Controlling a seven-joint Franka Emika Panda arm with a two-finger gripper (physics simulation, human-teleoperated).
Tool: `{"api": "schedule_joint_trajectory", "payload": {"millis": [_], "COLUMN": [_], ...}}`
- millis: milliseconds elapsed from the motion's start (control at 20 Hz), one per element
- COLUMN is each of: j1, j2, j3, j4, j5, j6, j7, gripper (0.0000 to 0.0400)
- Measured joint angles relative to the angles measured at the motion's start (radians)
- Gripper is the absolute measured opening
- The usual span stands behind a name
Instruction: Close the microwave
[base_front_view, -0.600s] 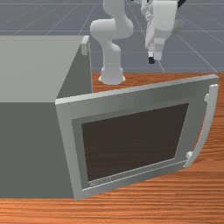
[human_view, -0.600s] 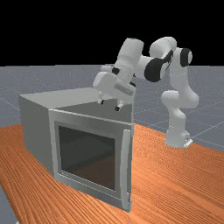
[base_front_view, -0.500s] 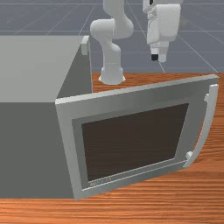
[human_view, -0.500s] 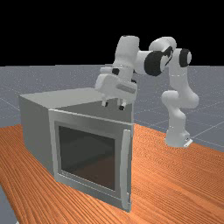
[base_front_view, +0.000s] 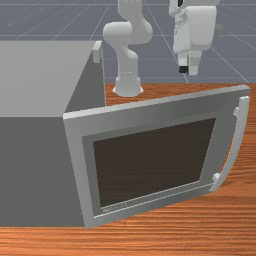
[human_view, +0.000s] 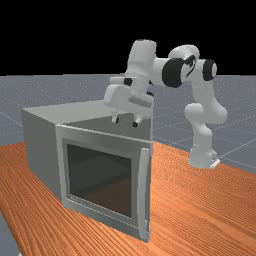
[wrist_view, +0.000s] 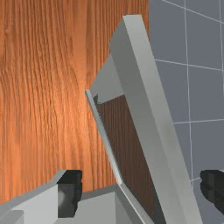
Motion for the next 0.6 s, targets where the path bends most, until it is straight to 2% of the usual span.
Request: {"api": "schedule_joint_trajectory", "payload": {"millis": [50,100,200,450,600], "j1": [0.009,0.005,0.027,0.064,0.069], "j2": [0.005,0.029,0.044,0.067,0.161], "j3": [0.001,0.016,0.010,0.003,0.007], "j4": [0.006,0.055,0.083,0.119,0.275], "j5": [-0.005,0.032,0.002,-0.022,-0.018], "j6": [0.000,-0.055,-0.080,-0.092,-0.149], "j7": [0.013,0.003,0.023,0.103,0.077], "gripper": [0.0400,0.0400,0.0400,0.0400,0.0400]}}
